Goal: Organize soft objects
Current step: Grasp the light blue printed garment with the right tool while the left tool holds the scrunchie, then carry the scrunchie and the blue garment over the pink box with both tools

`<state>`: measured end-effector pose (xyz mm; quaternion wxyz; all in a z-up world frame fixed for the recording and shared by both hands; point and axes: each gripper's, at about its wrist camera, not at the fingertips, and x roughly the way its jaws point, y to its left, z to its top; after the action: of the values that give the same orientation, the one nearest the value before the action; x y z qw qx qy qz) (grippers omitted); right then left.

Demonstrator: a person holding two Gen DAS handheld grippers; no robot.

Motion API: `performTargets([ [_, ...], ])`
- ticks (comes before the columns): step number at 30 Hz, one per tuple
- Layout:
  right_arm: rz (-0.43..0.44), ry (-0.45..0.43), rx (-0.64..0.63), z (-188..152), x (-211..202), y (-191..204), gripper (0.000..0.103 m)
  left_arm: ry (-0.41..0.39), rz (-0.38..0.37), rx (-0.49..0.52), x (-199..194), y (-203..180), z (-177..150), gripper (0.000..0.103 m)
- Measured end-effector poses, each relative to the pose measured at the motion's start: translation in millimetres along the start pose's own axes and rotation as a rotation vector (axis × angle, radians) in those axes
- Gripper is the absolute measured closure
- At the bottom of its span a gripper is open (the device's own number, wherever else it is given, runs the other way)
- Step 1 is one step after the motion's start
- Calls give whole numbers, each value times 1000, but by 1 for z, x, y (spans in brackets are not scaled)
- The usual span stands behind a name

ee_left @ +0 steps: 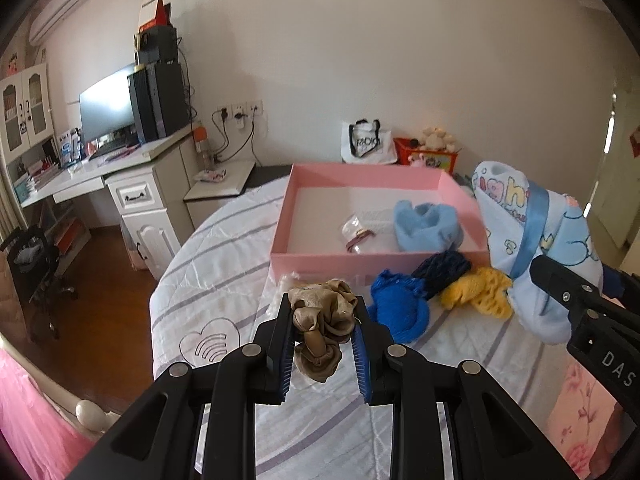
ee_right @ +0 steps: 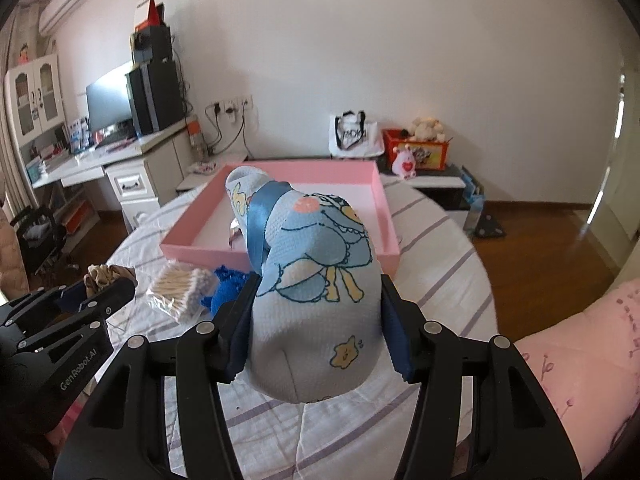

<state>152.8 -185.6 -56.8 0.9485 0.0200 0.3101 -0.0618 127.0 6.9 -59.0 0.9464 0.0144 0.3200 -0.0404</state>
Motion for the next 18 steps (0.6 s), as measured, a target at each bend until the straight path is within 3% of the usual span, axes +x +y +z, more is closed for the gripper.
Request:
performTargets([
  [18,6,-220,37,12,-81,-16,50,-229,3,34,-97,-23,-8,80],
])
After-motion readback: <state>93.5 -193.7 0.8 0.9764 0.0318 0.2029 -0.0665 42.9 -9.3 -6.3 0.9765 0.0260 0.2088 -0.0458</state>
